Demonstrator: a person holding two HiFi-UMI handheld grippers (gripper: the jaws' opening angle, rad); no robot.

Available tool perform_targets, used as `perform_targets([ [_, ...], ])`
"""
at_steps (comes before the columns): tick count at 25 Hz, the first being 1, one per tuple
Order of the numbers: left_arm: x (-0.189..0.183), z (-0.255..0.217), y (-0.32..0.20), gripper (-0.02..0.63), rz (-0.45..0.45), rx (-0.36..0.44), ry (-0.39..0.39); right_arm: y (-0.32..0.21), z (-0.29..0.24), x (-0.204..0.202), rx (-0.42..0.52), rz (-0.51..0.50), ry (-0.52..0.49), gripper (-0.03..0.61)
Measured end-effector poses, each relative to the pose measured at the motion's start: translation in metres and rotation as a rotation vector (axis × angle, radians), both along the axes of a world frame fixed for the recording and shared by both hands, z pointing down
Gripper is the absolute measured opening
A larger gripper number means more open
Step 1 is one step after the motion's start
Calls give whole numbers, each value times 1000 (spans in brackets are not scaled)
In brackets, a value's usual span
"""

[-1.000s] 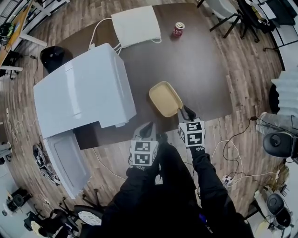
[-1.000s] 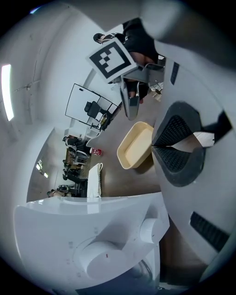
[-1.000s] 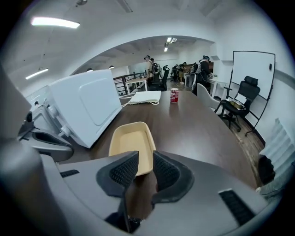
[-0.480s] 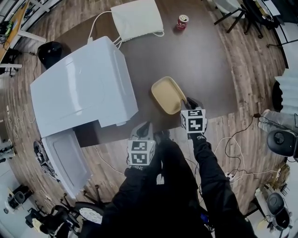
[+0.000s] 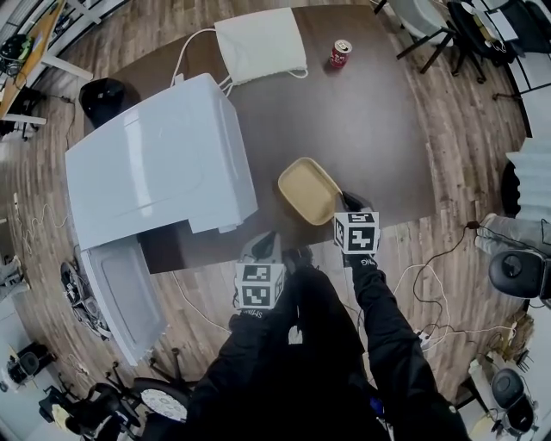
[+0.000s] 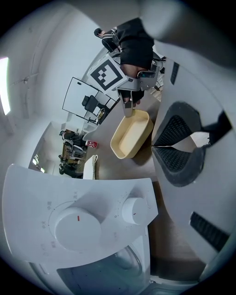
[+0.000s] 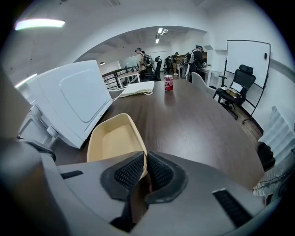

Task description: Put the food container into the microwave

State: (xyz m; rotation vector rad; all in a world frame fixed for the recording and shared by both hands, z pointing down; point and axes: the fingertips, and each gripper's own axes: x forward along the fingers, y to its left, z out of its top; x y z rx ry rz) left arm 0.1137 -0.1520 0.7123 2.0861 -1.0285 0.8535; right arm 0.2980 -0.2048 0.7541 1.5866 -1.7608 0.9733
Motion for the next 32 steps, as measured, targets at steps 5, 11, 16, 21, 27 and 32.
perform_targets([
  [5, -8, -14, 6, 34, -13, 27, -6, 21, -23, -2, 20, -2, -16, 41],
  [11, -31, -22, 32, 34, -88, 28, -16, 66, -47, -13, 16, -11, -43, 41],
  [16, -51, -18, 64, 34, -168, 11, -24, 102, -55, -38, 2, -76, -71, 41],
  [21, -86, -19, 93, 34, -274, 12, -54, 129, -56, -74, -22, -176, -101, 41],
  [27, -144, -38, 104, 34, -435, 43, -56, 134, -74, -126, -19, -313, -103, 43],
  [32, -194, -43, 120, 34, -535, 48, -43, 140, -84, -184, -24, -367, -123, 41],
])
